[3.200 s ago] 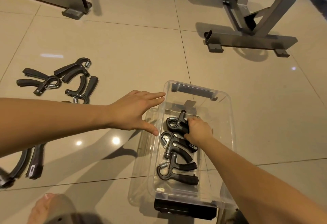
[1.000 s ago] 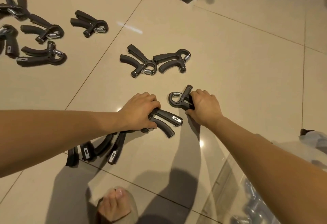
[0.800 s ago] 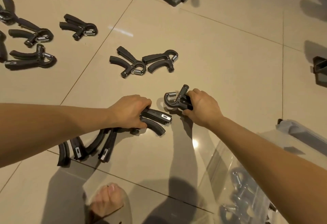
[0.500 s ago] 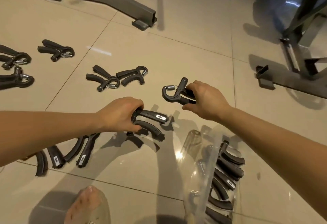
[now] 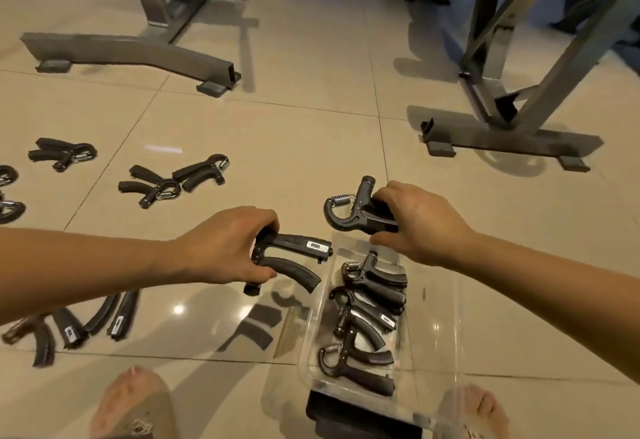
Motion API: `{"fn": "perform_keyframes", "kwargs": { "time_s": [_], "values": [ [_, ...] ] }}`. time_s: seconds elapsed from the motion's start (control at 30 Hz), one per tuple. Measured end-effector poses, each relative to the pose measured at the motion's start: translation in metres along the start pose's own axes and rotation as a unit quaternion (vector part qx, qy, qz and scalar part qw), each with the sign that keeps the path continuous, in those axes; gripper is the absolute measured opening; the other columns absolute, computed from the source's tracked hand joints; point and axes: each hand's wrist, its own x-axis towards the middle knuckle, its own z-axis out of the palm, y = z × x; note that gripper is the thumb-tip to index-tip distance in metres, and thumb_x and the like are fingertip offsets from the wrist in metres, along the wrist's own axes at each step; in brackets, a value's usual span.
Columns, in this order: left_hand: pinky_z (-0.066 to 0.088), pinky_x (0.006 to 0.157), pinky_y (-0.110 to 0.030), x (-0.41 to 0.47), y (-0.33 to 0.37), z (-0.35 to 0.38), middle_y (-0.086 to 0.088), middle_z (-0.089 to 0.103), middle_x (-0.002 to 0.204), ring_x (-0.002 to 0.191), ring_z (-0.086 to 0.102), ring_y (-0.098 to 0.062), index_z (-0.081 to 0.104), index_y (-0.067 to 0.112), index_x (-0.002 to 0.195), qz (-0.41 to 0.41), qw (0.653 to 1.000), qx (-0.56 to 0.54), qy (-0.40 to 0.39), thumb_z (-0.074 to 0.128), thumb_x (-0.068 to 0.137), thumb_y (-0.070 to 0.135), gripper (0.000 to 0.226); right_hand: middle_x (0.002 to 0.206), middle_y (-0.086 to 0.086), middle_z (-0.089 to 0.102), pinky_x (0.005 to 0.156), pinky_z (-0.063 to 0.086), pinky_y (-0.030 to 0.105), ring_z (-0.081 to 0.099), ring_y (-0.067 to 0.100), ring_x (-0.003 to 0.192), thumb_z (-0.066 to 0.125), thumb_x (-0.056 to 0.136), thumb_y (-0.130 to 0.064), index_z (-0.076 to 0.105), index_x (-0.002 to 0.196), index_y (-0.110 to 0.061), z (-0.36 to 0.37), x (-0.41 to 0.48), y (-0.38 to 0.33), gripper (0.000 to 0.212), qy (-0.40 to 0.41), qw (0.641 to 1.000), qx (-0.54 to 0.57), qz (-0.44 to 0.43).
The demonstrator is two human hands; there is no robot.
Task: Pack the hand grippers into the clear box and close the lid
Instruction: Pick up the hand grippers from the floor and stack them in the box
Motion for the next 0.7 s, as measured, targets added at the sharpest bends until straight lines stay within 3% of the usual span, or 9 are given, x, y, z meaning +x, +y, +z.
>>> {"fn": "perform_keyframes", "kwargs": {
  "time_s": [0.17,0.4,0.7],
  "values": [
    [0.054,0.072,-0.035,0.000,0.013,0.009,0.014,0.061,0.087,0.079,0.058,-0.007,0.052,0.034,0.095,-0.043,0.999,-0.021,-0.006,0.078,0.066,0.053,0.043,0.104,-0.008,0.059,0.079,0.054,0.034,0.055,0.012,0.090,0.075,0.076,-0.052,0.054,0.108,-0.027,0.033,-0.048,0.017,0.046,-0.034,0.997,0.047,0.041],
    [0.056,0.074,-0.042,0.018,0.049,0.039,0.011,0.064,0.085,0.080,0.062,-0.011,0.054,0.034,0.094,-0.058,0.995,-0.080,0.023,0.078,0.064,0.055,0.043,0.115,-0.011,0.060,0.086,0.052,0.031,0.058,0.012,0.103,0.078,0.075,-0.059,0.056,0.124,-0.029,0.086,-0.095,0.017,0.062,-0.088,0.990,0.096,0.046],
    [0.055,0.076,-0.041,0.006,0.046,0.057,0.012,0.066,0.086,0.083,0.063,-0.009,0.060,0.031,0.094,-0.084,0.993,-0.087,0.013,0.082,0.066,0.049,0.039,0.110,-0.004,0.061,0.080,0.052,0.034,0.061,0.020,0.098,0.084,0.073,-0.045,0.057,0.111,-0.023,0.156,-0.094,-0.010,0.051,-0.232,0.966,0.110,0.039]
  ]
}}
